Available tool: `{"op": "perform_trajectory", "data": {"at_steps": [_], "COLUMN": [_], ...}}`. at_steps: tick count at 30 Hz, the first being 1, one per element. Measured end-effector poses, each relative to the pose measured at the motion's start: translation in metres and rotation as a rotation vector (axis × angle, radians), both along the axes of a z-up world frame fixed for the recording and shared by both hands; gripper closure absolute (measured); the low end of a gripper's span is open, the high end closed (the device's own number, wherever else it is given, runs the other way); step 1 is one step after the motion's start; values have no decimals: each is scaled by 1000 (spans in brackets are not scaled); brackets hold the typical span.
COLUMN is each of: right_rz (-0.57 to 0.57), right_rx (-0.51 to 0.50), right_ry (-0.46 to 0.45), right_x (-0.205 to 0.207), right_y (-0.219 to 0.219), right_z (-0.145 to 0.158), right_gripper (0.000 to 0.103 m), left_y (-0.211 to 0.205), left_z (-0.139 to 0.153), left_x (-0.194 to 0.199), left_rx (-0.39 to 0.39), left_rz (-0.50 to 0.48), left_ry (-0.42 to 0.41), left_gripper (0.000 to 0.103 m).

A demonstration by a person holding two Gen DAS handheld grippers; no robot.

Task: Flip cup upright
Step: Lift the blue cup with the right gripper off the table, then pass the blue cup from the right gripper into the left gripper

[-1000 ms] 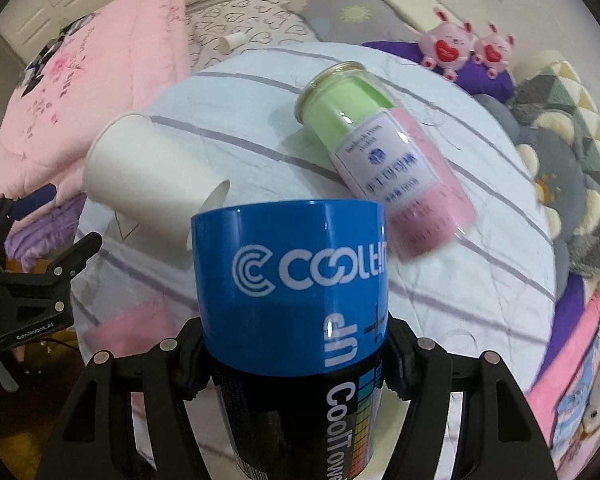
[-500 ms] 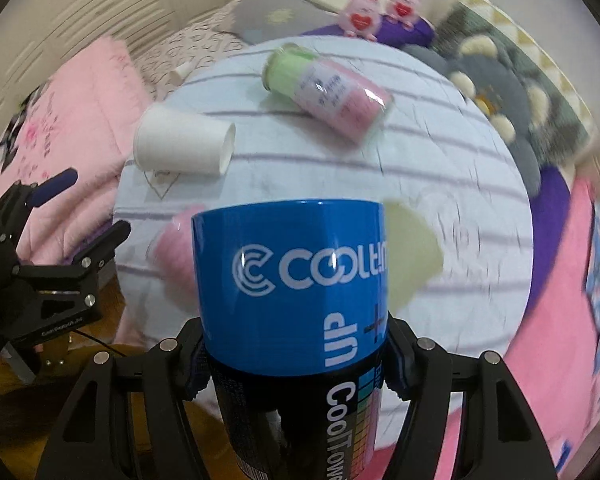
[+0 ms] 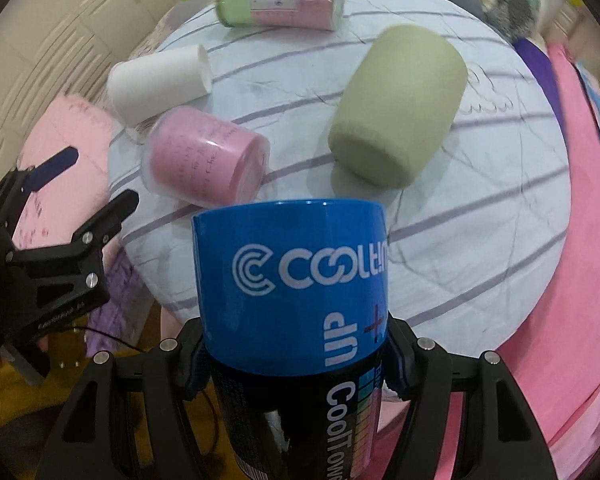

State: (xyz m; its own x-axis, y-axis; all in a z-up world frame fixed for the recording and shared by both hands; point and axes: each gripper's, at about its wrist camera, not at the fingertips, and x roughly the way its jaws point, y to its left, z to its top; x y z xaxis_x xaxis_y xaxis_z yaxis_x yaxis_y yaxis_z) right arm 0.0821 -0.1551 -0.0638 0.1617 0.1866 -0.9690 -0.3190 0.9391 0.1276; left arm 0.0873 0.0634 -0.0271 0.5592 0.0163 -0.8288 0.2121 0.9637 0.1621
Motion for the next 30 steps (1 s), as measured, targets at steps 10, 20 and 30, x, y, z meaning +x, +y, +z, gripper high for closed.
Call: {"op": "perform_trajectory", "data": {"at_steps": [10, 20, 30], "right_rz": [-176, -161, -129], "right_rx": [29, 28, 89], "right_ry": [43, 12, -21], "right_x": [12, -5, -21], "right_y": [-14, -18, -34], "right_z": [-30, -8, 20], "right_gripper": [21, 21, 21], "left_y": [7, 5, -17], "left_z": [-18, -6, 12], "left_x": [10, -3, -21], "left_rx": [1, -24, -13], "left_rz": [-23, 2, 8], "left_ry": [52, 39, 21], "left_gripper": [10, 10, 10]}}
